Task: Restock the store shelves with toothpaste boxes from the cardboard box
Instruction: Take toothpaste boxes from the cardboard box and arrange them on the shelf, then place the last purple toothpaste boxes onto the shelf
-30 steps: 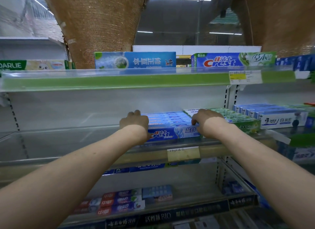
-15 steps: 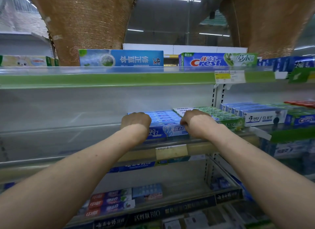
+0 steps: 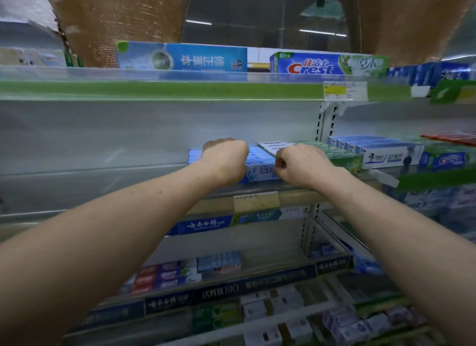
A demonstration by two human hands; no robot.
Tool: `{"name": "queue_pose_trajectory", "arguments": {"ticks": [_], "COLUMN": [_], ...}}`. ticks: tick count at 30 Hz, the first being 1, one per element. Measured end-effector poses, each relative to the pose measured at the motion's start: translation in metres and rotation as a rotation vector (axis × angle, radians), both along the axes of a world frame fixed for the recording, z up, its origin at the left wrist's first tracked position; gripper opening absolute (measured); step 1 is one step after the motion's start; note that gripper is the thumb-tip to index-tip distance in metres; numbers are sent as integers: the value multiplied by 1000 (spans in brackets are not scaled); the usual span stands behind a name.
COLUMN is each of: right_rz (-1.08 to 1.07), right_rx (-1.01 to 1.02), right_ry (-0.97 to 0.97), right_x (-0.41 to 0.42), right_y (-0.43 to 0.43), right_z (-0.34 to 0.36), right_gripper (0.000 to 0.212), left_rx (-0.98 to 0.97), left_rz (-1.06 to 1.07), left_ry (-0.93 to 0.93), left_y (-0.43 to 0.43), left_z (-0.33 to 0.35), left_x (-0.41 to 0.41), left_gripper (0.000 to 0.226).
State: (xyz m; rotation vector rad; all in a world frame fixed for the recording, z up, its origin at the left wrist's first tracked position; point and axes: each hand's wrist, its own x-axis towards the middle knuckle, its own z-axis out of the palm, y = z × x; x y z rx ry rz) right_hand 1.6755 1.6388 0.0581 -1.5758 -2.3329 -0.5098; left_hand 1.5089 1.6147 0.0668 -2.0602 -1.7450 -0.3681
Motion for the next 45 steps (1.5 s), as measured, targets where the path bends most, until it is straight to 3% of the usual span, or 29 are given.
{"name": "queue_pose_trajectory", "arguments": {"ticks": [8,22,32,45], "right_rz": [-123,-748,-1212,-1609], "right_rx": [14,-151,-247,-405], "right_ry": [29,69,188,522], "right_x": [41,98,106,123], "right_y": [-46,-214,-404,-679], "right_z": [-10,-55,-105,-202], "right_gripper": [11,8,13,10], "left_rx": [-11,-126,-205,-415], "left_rz": [-251,-929,-1359,-1764], "left_ry": [22,59,164,525], "left_y": [-9,-89,-245,-504], "left_z": [-6,-55,-106,-215], "left_x": [58,165,238,312], "left_gripper": [18,13,10,14]}}
